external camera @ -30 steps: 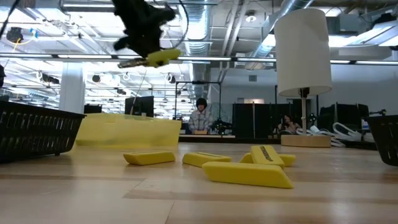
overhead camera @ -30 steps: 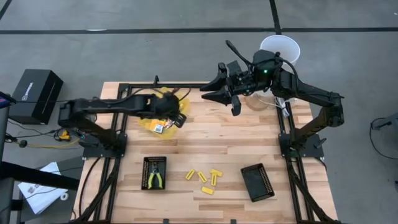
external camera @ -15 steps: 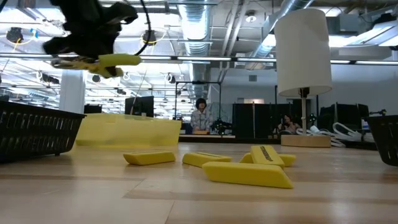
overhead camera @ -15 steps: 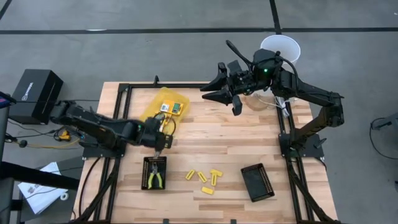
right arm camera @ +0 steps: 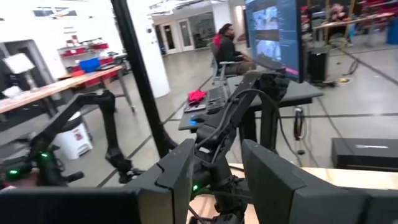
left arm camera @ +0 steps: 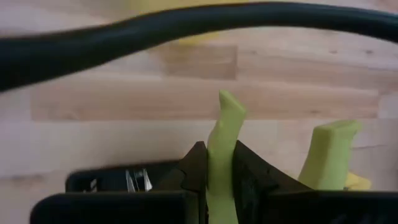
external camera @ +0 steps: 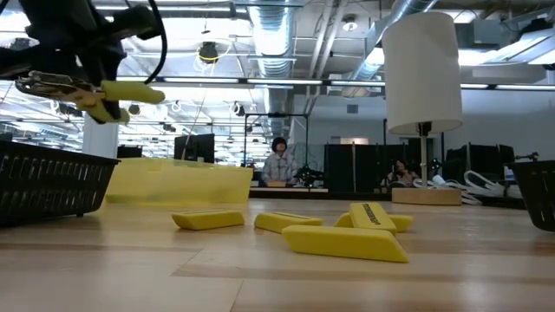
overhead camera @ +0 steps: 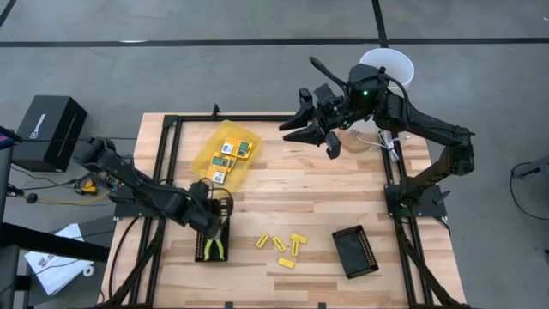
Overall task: Pick & Place School Supplies
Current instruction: Put the green hole puncher into the left black bin, then put the yellow eraser into the right black bin
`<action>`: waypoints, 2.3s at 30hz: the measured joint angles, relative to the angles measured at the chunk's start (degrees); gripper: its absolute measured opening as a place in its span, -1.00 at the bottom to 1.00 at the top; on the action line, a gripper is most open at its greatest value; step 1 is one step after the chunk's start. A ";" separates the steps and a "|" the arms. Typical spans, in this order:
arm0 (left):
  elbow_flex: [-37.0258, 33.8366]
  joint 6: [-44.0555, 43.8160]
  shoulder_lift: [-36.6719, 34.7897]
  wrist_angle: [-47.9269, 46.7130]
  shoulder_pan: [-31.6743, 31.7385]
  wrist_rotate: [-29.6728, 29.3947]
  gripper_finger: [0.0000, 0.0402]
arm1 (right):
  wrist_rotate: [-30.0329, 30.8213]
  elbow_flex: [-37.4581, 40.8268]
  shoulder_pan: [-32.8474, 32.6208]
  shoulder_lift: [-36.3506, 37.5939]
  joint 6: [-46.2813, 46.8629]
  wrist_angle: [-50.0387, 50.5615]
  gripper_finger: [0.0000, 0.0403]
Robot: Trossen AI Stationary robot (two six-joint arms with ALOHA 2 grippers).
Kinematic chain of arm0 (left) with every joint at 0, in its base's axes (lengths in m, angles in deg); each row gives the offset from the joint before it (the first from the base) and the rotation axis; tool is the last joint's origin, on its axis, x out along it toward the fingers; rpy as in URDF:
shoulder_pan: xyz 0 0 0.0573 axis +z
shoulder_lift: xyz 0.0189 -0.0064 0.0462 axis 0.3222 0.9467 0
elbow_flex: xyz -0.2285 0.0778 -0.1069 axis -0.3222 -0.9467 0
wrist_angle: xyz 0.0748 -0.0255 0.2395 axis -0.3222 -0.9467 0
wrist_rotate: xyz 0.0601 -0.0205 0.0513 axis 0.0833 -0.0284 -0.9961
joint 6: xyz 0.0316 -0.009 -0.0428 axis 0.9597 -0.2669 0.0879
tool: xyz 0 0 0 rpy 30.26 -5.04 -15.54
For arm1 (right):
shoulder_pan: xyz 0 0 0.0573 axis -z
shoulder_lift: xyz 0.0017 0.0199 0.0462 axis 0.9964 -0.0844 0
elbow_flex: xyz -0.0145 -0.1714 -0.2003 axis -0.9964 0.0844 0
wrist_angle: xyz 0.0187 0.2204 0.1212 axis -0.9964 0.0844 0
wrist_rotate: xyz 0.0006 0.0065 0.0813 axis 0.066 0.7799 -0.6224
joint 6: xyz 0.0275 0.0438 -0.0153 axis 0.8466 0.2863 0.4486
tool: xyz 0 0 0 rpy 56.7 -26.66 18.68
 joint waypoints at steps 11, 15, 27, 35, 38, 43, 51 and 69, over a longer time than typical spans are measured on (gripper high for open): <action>1.41 0.16 8.43 4.92 -0.04 6.16 -0.82 | -13.36 0.00 5.54 0.00 0.68 0.75 -0.36; 2.08 1.40 8.90 4.82 -0.04 6.37 -0.82 | -13.93 0.00 7.15 0.00 0.70 0.77 -0.36; 2.04 -2.52 8.87 0.86 -5.18 9.91 -0.82 | -16.43 0.00 8.51 0.00 4.18 -1.02 -0.36; 2.04 -3.10 8.86 -2.41 -8.47 12.01 -0.82 | -16.32 0.00 8.46 0.00 5.64 -1.07 -0.36; 1.87 -3.05 8.86 -2.91 -8.72 11.07 -0.82 | -16.32 0.00 8.46 0.00 5.66 -1.07 -0.36; 0.97 -3.03 8.88 -2.88 -8.69 10.74 -0.82 | -16.29 0.00 8.33 0.00 6.04 -1.07 -0.36; -0.07 -2.94 8.88 -2.66 -8.67 9.82 -0.82 | -16.28 0.00 8.31 0.00 7.34 -1.04 -0.36; -0.17 -2.62 8.88 -0.50 -11.51 9.15 -0.20 | -16.30 0.00 8.29 0.00 7.70 -1.07 -0.36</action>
